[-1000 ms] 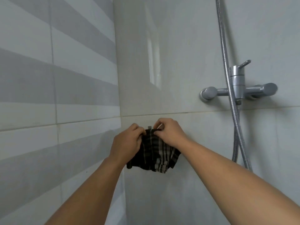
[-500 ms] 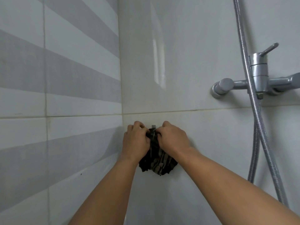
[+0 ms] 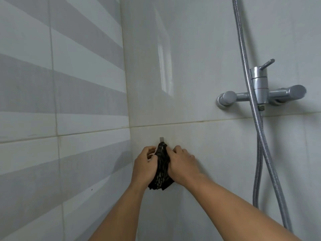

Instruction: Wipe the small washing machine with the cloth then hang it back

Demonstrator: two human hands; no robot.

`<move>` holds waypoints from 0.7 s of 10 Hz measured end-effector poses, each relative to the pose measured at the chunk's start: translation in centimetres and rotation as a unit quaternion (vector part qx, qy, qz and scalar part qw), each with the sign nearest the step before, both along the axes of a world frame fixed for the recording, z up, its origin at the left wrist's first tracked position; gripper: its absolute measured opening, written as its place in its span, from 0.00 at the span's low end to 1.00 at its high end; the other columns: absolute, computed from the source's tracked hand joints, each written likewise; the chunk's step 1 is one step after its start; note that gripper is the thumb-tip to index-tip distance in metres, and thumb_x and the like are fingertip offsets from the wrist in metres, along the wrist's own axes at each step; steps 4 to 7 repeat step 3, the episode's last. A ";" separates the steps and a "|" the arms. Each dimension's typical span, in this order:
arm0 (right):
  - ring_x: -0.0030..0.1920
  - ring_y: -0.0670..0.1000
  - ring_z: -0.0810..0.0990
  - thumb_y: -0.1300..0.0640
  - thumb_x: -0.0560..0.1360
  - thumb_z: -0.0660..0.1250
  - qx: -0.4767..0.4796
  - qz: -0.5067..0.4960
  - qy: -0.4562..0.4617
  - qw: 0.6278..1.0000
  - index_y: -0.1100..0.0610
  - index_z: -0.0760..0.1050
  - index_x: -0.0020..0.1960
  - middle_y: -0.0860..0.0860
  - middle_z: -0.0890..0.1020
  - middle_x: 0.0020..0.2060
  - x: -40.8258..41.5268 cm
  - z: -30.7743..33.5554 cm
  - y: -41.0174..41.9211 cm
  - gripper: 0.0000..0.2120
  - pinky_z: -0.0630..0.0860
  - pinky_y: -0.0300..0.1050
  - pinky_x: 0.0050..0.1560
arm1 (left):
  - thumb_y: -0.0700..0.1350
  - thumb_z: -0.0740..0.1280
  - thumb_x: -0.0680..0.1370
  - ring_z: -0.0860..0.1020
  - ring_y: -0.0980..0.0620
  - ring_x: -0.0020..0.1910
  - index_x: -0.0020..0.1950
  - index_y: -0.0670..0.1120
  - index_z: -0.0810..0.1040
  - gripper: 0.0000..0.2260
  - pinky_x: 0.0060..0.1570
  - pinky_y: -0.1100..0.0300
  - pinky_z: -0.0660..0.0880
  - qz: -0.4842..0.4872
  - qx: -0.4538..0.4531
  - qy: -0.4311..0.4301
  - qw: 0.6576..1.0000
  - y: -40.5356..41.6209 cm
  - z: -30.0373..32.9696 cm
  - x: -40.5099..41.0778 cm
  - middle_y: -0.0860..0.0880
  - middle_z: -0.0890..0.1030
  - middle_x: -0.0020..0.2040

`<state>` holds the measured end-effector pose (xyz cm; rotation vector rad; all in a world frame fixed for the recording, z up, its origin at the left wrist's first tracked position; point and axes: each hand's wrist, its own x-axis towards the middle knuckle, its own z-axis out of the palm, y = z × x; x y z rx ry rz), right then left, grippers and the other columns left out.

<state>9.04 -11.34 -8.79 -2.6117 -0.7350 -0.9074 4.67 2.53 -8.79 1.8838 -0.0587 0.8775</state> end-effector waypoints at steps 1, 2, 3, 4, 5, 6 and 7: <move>0.62 0.59 0.72 0.52 0.78 0.59 -0.005 -0.020 0.011 1.000 0.52 0.59 0.77 0.55 0.71 0.64 -0.5 -0.5 0.0 0.29 0.71 0.58 0.58 | 0.49 0.61 0.81 0.76 0.57 0.63 0.67 0.55 0.74 0.15 0.61 0.58 0.75 0.044 0.032 0.006 0.998 -0.2 -0.8 -0.6 0.58 0.78 0.62; 0.63 0.59 0.72 0.50 0.77 0.61 -0.020 -0.035 0.036 0.999 0.53 0.57 0.78 0.56 0.70 0.65 -1.5 -0.5 -0.2 0.31 0.72 0.58 0.58 | 0.54 0.60 0.80 0.74 0.58 0.63 0.70 0.56 0.72 0.18 0.62 0.56 0.74 0.084 0.066 0.015 0.994 0.0 -1.3 -1.2 0.57 0.76 0.67; 0.63 0.60 0.71 0.51 0.77 0.62 -0.031 -0.050 0.045 0.997 0.54 0.57 0.78 0.56 0.69 0.66 -2.4 -0.4 -0.4 0.32 0.72 0.58 0.59 | 0.55 0.60 0.81 0.72 0.61 0.56 0.71 0.55 0.72 0.19 0.55 0.60 0.72 0.108 0.081 0.003 0.991 -0.2 -1.2 -2.1 0.56 0.75 0.67; 0.63 0.60 0.71 0.51 0.77 0.62 -0.031 -0.050 0.045 0.997 0.54 0.57 0.78 0.56 0.69 0.66 -2.4 -0.4 -0.4 0.32 0.72 0.58 0.59 | 0.55 0.60 0.81 0.72 0.61 0.56 0.71 0.55 0.72 0.19 0.55 0.60 0.72 0.108 0.081 0.003 0.991 -0.2 -1.2 -2.1 0.56 0.75 0.67; 0.63 0.60 0.71 0.51 0.77 0.62 -0.031 -0.050 0.045 0.997 0.54 0.57 0.78 0.56 0.69 0.66 -2.4 -0.4 -0.4 0.32 0.72 0.58 0.59 | 0.55 0.60 0.81 0.72 0.61 0.56 0.71 0.55 0.72 0.19 0.55 0.60 0.72 0.108 0.081 0.003 0.991 -0.2 -1.2 -2.1 0.56 0.75 0.67; 0.63 0.60 0.71 0.51 0.77 0.62 -0.031 -0.050 0.045 0.997 0.54 0.57 0.78 0.56 0.69 0.66 -2.4 -0.4 -0.4 0.32 0.72 0.58 0.59 | 0.55 0.60 0.81 0.72 0.61 0.56 0.71 0.55 0.72 0.19 0.55 0.60 0.72 0.108 0.081 0.003 0.991 -0.2 -1.2 -2.1 0.56 0.75 0.67; 0.63 0.60 0.71 0.51 0.77 0.62 -0.031 -0.050 0.045 0.997 0.54 0.57 0.78 0.56 0.69 0.66 -2.4 -0.4 -0.4 0.32 0.72 0.58 0.59 | 0.55 0.60 0.81 0.72 0.61 0.56 0.71 0.55 0.72 0.19 0.55 0.60 0.72 0.108 0.081 0.003 0.991 -0.2 -1.2 -2.1 0.56 0.75 0.67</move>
